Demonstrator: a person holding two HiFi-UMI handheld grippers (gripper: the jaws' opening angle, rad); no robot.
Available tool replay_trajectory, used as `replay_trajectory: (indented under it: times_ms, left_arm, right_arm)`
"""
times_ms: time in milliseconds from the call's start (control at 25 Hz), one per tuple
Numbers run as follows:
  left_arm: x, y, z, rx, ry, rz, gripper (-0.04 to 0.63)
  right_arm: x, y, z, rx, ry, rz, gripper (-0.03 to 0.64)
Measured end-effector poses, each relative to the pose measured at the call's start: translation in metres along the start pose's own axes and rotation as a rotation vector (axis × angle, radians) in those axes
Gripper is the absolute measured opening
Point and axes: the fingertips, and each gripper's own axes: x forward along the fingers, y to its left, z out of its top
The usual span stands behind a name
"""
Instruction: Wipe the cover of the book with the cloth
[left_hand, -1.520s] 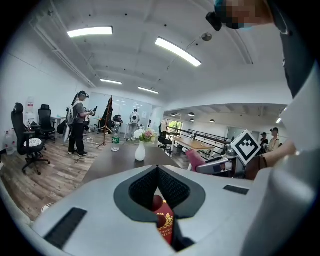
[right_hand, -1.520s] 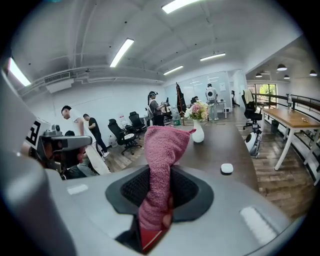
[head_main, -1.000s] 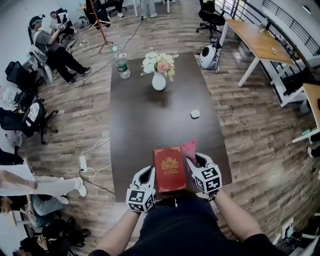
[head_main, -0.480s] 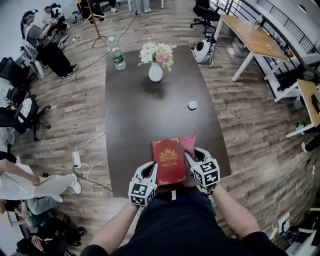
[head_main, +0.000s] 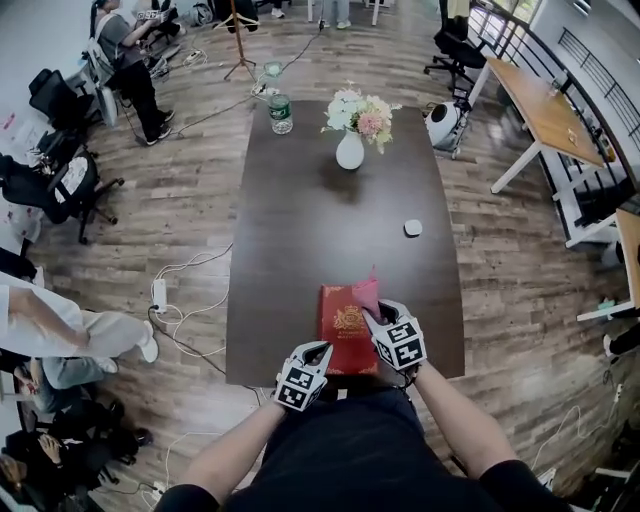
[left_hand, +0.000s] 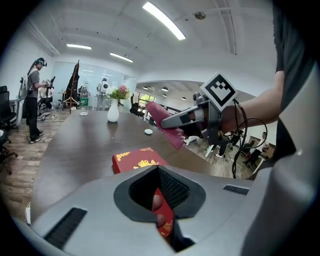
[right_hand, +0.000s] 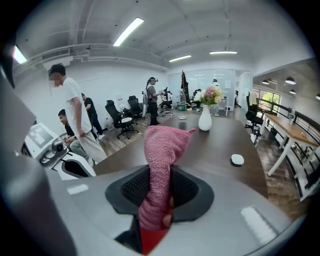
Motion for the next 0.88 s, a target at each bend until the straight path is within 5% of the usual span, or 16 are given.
replay_trajectory:
  times_ms: [360, 600, 880]
  left_arm:
    - [0.026, 0.004, -0.044, -0.005, 0.136, -0.011, -0.005]
    - [0.037, 0.002, -0.063, -0.132, 0.186, -0.037, -0.005]
    - [0.046, 0.001, -0.081, -0.113, 0.254, -0.056, -0.005]
  right_arm:
    - [0.075, 0.017, -0.012, -0.154, 0.114, 0.09, 0.115]
    - [0.106, 0.005, -0.027, -0.151, 0.182, 0.089, 0.115]
    - [0.14, 0.013, -0.02, -0.205, 0.218, 0.127, 0.115]
